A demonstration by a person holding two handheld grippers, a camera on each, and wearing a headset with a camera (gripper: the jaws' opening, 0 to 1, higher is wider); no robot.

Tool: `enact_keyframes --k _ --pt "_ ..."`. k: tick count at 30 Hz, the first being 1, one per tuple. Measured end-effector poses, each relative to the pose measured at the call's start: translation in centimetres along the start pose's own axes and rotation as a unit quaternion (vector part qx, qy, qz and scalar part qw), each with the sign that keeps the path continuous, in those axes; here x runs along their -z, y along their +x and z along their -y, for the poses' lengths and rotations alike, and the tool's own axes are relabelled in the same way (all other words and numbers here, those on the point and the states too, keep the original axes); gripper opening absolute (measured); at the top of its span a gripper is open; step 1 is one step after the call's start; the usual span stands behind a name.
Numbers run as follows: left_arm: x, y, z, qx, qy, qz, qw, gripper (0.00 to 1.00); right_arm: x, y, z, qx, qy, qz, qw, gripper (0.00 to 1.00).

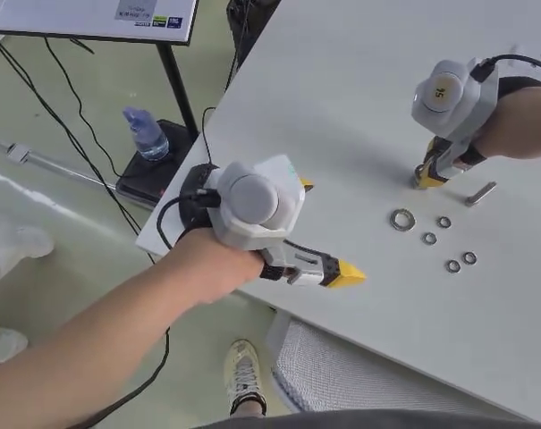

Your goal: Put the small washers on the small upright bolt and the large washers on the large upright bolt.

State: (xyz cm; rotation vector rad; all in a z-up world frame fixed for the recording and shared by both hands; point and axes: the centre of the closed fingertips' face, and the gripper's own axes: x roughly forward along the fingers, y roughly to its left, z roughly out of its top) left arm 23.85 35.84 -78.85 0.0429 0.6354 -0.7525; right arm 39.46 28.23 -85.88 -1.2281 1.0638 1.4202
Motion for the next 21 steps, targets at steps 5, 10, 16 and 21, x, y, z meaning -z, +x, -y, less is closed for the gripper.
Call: enact_keyframes --k 5,10,16,21 --pt "-0.02 0.09 -0.13 -0.001 0.000 0.000 1.0000 0.86 0.01 0.04 0.24 -0.001 -0.003 -0.004 1.0000 0.22" --pt "-0.04 0.22 -0.09 -0.001 0.000 -0.001 1.0000 0.85 0.06 0.44 0.42 0.000 -0.007 -0.007 0.9999 0.22" --pt "-0.05 0.31 0.06 0.001 0.002 0.000 1.0000 0.84 -0.07 0.47 0.35 0.001 -0.005 -0.007 1.0000 0.22" --pt "-0.20 0.37 0.17 0.003 0.001 0.001 1.0000 0.84 -0.16 0.52 0.30 0.002 -0.005 -0.008 0.9999 0.22"
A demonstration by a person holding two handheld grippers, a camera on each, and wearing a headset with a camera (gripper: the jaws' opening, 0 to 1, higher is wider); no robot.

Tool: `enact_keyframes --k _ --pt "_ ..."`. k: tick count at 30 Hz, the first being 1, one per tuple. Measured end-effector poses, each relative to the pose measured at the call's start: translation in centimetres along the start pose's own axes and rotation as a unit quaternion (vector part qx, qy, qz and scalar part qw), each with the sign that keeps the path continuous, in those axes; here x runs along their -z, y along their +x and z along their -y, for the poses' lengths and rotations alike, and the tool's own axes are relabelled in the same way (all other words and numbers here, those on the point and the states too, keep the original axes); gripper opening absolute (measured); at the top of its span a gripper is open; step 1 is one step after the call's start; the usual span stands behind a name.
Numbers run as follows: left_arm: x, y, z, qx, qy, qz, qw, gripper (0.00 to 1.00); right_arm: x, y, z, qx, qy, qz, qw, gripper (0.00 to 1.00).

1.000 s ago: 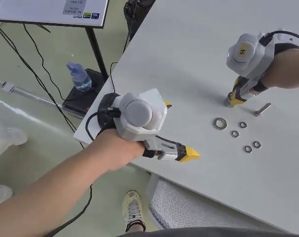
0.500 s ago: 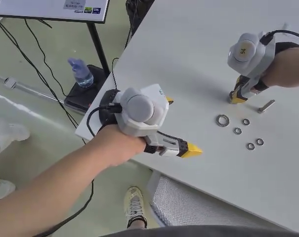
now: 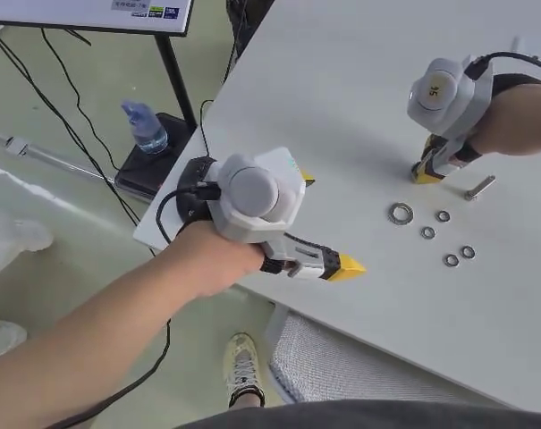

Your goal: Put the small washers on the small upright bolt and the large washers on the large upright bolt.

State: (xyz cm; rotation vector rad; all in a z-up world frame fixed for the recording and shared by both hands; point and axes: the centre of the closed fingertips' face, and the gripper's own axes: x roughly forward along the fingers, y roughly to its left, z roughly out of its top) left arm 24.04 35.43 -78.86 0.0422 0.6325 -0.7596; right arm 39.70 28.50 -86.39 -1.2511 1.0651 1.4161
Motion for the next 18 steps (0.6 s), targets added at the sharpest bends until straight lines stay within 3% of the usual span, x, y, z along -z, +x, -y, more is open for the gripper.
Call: enact_keyframes --k 18 --pt "0.35 -0.21 0.01 -0.002 -0.003 -0.003 1.0000 0.84 -0.05 0.10 -0.28 -0.002 -0.008 0.001 1.0000 0.24"
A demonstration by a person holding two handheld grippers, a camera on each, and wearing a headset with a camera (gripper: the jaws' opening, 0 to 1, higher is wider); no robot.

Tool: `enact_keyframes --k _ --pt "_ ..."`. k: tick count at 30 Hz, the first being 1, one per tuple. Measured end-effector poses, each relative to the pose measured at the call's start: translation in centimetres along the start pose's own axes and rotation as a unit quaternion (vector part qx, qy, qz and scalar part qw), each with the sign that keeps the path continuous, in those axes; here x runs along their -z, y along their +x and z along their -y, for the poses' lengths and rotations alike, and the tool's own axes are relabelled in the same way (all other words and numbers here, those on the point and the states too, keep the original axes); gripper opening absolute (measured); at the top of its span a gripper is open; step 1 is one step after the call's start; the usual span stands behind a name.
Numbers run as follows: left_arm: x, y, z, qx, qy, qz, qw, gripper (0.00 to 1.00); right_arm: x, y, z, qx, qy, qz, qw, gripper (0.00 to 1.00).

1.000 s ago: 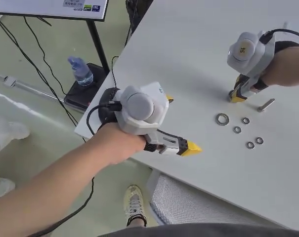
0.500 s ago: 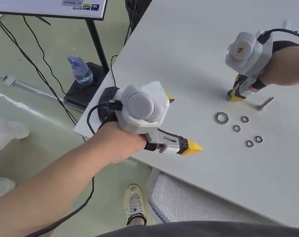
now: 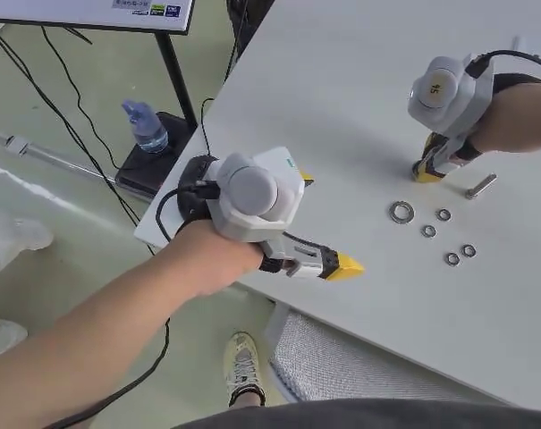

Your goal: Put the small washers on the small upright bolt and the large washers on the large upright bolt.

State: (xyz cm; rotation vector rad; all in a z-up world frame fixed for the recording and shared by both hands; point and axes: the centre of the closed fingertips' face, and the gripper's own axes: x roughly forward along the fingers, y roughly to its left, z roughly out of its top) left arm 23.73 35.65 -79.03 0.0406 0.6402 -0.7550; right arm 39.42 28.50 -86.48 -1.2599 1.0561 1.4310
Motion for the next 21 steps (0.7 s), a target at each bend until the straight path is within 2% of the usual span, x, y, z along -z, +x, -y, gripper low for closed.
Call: enact_keyframes --k 3,6,7,10,21 --pt "0.0 0.0 -0.1 -0.001 0.000 0.001 1.0000 0.84 0.2 0.2 0.2 0.000 -0.002 -0.001 1.0000 0.27" --pt "0.1 0.0 -0.1 -0.001 -0.002 -0.001 1.0000 0.84 0.1 0.2 0.0 -0.005 0.002 0.015 0.9999 0.46" --pt "0.1 0.0 0.0 -0.001 -0.002 0.001 1.0000 0.84 0.1 0.2 0.0 -0.005 0.002 0.015 0.9999 0.48" --pt "0.0 0.0 0.1 0.000 -0.002 0.003 1.0000 0.84 0.0 -0.2 -0.3 -0.011 0.008 0.022 0.9997 0.49" --pt "-0.5 -0.1 0.0 -0.001 0.001 0.006 1.0000 0.84 0.3 -1.5 -0.3 -0.006 0.005 0.024 0.9997 0.50"
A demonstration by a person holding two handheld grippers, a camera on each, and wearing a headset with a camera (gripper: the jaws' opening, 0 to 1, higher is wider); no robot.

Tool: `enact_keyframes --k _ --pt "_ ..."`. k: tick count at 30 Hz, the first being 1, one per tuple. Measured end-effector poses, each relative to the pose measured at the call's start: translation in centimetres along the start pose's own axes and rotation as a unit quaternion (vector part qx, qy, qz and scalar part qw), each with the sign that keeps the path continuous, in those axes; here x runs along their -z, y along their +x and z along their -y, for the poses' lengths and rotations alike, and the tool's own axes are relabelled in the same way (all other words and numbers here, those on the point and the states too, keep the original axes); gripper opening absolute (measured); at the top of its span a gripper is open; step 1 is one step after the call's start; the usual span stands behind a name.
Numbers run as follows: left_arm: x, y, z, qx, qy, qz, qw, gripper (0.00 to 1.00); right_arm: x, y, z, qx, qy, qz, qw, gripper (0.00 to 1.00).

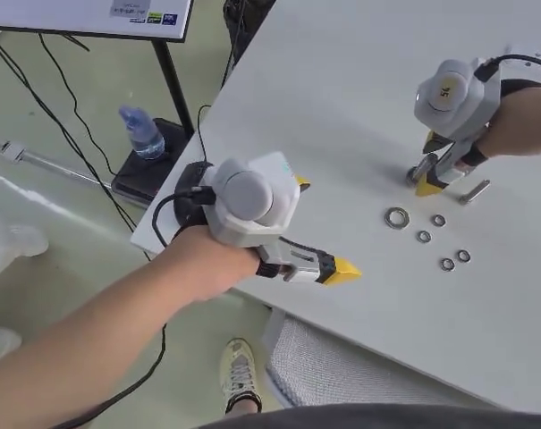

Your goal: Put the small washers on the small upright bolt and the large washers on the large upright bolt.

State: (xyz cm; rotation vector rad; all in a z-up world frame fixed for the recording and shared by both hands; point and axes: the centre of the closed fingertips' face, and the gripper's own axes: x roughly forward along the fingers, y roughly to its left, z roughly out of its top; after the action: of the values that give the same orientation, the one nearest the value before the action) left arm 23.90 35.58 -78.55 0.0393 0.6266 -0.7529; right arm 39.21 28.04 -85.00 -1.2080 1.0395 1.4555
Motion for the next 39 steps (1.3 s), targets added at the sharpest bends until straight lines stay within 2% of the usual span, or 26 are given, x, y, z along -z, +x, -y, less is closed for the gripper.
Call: enact_keyframes --k 4,7,9,14,18,25,29,36,39 --pt "-0.2 -0.1 0.0 -0.001 0.002 0.002 1.0000 0.84 -0.4 -0.6 -0.2 -0.004 0.010 0.010 0.9999 0.50" --pt "-0.1 -0.2 0.1 0.000 0.007 -0.003 1.0000 0.84 -0.5 -0.9 -0.5 -0.005 0.011 0.011 0.9999 0.49" --pt "-0.1 -0.2 0.3 0.001 0.007 -0.003 1.0000 0.84 -0.5 -1.2 -1.0 -0.014 0.017 0.011 0.9997 0.46" --pt "-0.3 -0.5 0.4 -0.001 0.008 -0.002 1.0000 0.84 -0.7 -2.1 -1.4 -0.006 0.014 0.016 0.9998 0.46" --pt "-0.7 -0.6 0.4 -0.004 0.012 -0.002 0.9999 0.84 -0.8 -2.7 -1.0 -0.007 0.026 0.027 0.9993 0.46" --pt "-1.0 -0.7 0.8 -0.004 0.017 -0.002 0.9998 0.84 -0.6 -3.8 -1.5 -0.018 0.041 0.029 0.9985 0.44" --pt "-1.3 -0.8 0.8 -0.008 0.011 0.004 0.9999 0.85 -0.6 -4.3 -1.6 -0.017 0.040 0.030 0.9986 0.43" --pt "-1.4 -1.0 1.0 -0.009 0.011 0.003 0.9999 0.85 -1.2 -5.3 -1.0 -0.010 0.044 0.037 0.9983 0.39" --pt "-1.5 -1.0 1.1 -0.009 0.015 0.000 0.9998 0.85 -1.3 -5.5 -1.2 -0.008 0.046 0.036 0.9982 0.39"
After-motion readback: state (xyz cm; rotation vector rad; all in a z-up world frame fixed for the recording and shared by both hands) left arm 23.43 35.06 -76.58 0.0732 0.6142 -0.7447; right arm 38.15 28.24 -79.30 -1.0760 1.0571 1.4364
